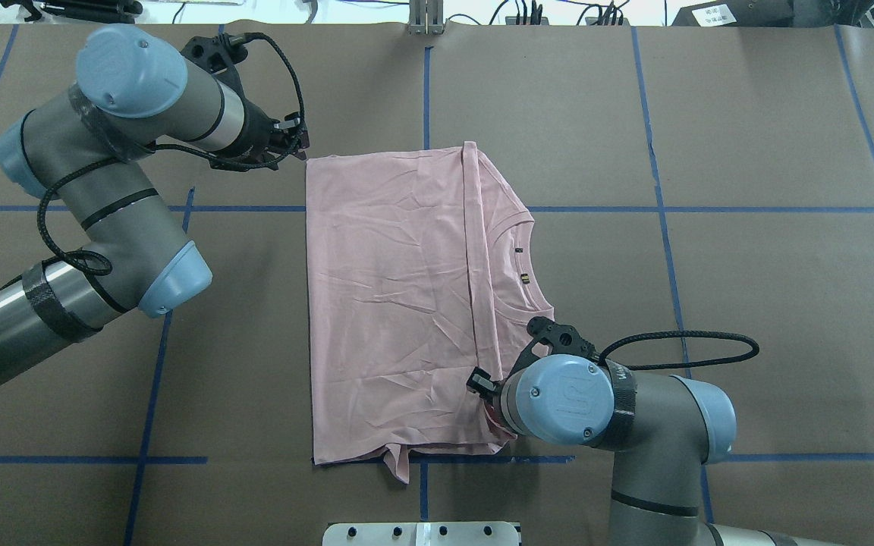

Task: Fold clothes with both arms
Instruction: 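Move the right gripper to the shirt corner nearest the robot while the left gripper withdraws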

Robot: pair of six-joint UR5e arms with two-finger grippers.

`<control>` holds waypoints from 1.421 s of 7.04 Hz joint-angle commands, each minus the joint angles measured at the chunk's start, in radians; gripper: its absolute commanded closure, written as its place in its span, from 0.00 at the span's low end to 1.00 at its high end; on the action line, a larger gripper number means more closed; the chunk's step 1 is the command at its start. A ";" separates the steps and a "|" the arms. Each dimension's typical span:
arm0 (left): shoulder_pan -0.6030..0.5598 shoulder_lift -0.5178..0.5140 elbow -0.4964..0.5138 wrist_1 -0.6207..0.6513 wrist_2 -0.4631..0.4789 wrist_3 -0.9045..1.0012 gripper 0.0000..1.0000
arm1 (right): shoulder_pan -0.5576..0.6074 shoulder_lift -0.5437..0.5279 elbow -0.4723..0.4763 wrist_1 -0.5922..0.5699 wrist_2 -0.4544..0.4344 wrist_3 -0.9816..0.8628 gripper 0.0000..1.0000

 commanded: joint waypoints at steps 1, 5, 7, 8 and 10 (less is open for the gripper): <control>0.000 -0.001 -0.003 0.000 -0.001 -0.007 0.50 | -0.013 0.000 -0.002 0.000 0.000 0.001 0.31; 0.000 -0.004 -0.009 -0.001 -0.001 -0.036 0.50 | -0.019 -0.002 -0.010 0.000 0.000 0.004 0.72; 0.000 -0.006 -0.009 0.000 -0.001 -0.037 0.50 | -0.020 0.000 -0.008 0.000 0.003 0.004 1.00; 0.000 -0.006 -0.015 0.000 -0.002 -0.039 0.50 | -0.019 0.000 -0.007 0.000 0.003 0.002 1.00; 0.002 -0.006 -0.028 0.003 -0.004 -0.045 0.50 | -0.019 0.003 0.012 0.000 0.009 0.001 1.00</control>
